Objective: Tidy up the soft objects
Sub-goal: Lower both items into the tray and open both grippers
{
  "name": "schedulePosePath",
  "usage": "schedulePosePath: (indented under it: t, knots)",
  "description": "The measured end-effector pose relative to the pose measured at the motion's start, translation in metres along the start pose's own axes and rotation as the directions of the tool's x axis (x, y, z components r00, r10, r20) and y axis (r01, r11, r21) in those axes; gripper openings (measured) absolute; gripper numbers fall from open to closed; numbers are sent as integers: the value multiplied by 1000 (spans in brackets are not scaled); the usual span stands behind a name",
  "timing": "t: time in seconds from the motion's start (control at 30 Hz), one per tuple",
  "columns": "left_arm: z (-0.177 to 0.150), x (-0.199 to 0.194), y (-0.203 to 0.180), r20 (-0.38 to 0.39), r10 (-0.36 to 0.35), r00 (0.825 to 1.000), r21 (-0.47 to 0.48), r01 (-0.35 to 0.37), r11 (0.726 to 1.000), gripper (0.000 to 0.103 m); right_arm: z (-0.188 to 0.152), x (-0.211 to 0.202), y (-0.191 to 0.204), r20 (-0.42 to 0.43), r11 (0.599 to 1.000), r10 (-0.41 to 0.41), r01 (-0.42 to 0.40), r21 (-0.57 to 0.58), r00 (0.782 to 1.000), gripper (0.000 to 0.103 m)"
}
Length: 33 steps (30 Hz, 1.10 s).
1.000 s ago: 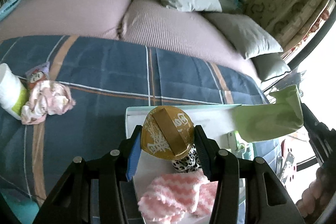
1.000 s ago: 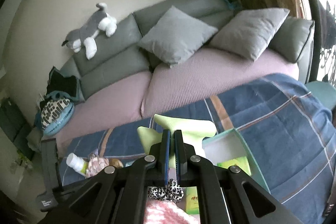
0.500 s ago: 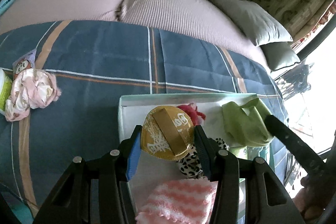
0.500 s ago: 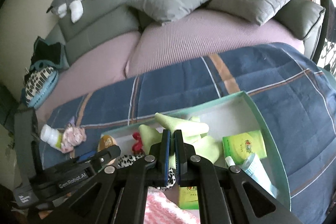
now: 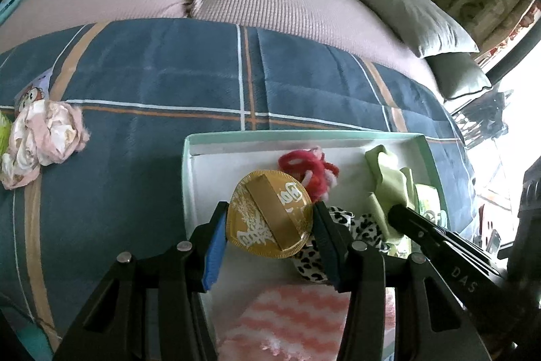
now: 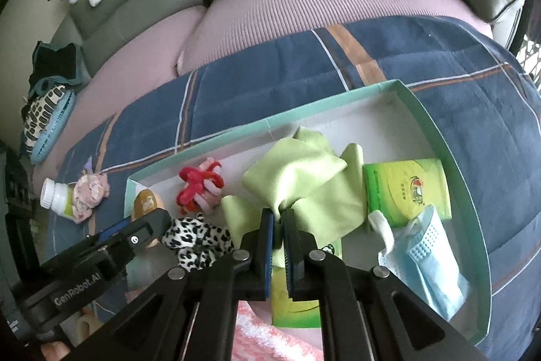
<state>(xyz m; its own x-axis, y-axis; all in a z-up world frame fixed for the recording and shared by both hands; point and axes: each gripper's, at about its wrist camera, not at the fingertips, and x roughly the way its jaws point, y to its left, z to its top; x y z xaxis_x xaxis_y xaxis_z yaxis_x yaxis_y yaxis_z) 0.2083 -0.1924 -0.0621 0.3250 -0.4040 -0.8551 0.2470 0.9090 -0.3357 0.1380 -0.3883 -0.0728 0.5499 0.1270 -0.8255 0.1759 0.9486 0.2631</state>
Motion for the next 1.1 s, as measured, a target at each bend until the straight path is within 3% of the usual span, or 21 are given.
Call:
schedulePosePath:
  t: [0.33, 0.4, 0.5, 0.83, 0.93, 1.03, 1.1]
  knots:
    - [2, -4, -4, -9, 42, 999, 20, -41, 999, 52, -1, -5, 10, -16, 998, -51, 51, -37, 999, 8]
    - [2, -7, -5, -6, 45, 999, 24, -45, 999, 60, -1, -8, 10, -16, 998, -55, 54, -37, 998, 8]
    - [3, -10, -6, -5, 54, 999, 28, -54, 998, 61, 0, -11, 11, -10, 997, -63, 63, -41, 998, 8]
    - [3, -34, -14, 51, 91, 995, 53, -93, 994, 63, 3, -28, 14, 35, 996, -75, 77, -51, 997, 8]
    - [5, -39, -13, 69, 106, 992, 44, -109, 993, 68, 3, -25, 11, 28, 996, -83, 84, -44, 996, 8]
    - [5, -43, -10, 87, 138, 987, 36, -142, 989, 78, 3, -23, 10, 24, 994, -96, 97, -47, 995, 19]
    - [6, -44, -8, 98, 149, 984, 31, -153, 988, 79, 3, -23, 11, 29, 992, -113, 114, -57, 993, 27]
